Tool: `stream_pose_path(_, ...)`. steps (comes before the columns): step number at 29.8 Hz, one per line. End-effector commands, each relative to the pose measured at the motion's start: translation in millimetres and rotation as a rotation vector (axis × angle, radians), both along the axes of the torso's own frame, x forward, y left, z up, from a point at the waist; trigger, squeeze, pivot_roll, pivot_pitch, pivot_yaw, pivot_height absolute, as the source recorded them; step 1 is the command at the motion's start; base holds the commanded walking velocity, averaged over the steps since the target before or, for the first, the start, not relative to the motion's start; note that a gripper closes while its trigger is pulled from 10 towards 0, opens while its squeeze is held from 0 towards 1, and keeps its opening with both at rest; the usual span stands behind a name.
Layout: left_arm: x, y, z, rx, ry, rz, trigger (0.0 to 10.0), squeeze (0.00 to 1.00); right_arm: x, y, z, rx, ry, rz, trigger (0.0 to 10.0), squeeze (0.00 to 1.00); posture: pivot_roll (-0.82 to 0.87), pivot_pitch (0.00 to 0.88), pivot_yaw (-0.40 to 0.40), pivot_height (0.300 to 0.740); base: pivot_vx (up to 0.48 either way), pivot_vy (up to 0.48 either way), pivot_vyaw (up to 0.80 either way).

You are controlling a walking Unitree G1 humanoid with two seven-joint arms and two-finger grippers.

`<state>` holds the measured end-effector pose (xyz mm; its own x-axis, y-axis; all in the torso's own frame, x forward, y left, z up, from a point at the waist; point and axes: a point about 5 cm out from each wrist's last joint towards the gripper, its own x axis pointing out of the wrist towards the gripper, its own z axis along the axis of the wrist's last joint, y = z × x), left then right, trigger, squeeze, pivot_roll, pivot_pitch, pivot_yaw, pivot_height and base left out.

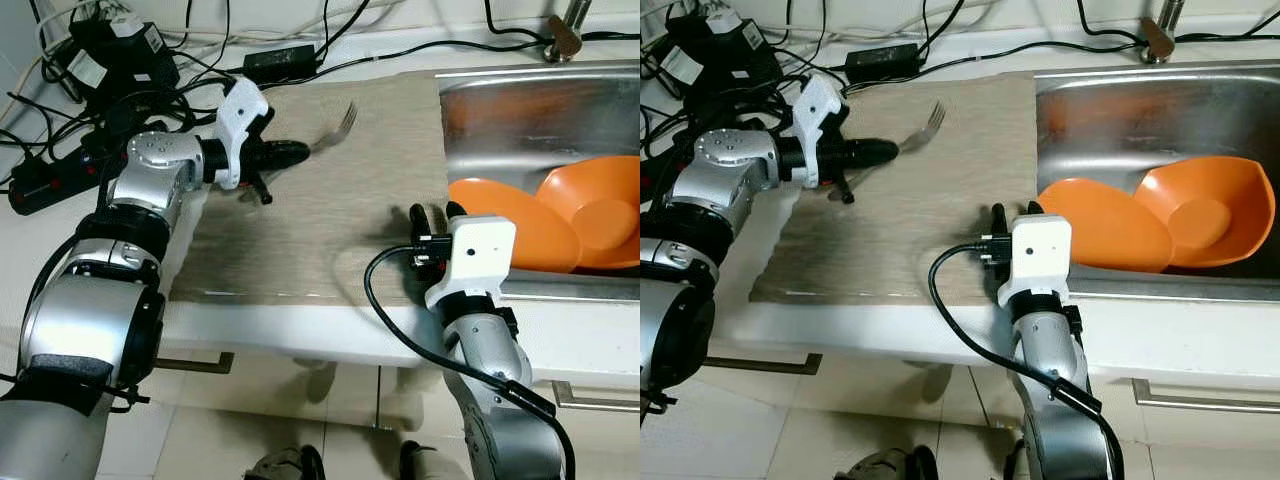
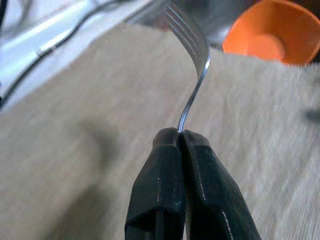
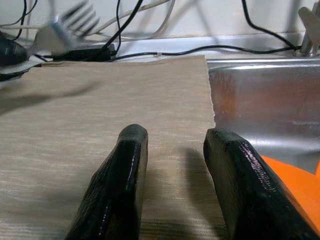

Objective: Kitchen organization

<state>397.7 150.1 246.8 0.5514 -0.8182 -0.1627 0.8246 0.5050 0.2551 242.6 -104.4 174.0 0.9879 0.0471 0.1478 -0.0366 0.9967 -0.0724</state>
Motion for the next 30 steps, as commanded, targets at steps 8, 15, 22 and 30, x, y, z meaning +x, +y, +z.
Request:
stream_pose_path(8,5.6,-33.4,15,-0.093,-0.051,0.022,0.0,0.0,6.0,8.6,5,0.024,-0.027,0.033,10.0,0.0,-0.05,0.097,0.174,0.732,0.0,0.0,0.0)
stream_pose_path(15,6.4,-65.1,13,-0.139,-0.041,0.015,0.0,0.0,11.3,-8.0,32,-0.014,-0.152,-0.043,10.0,0.0,-0.09,0.077,0.182,0.732,0.0,0.0,0.0)
stream_pose_path(22,7.2,-68.3,14,-0.141,-0.048,0.026,0.0,0.0,14.2,-11.8,37,-0.029,-0.176,-0.061,10.0,0.0,-0.1,0.063,0.183,0.732,0.0,0.0,0.0)
stream_pose_path(30,6.4,-74.8,21,-0.183,-0.049,-0.001,0.0,0.0,24.5,-10.7,41,0.006,-0.194,-0.036,10.0,0.0,-0.09,0.041,0.171,0.732,0.0,0.0,0.0)
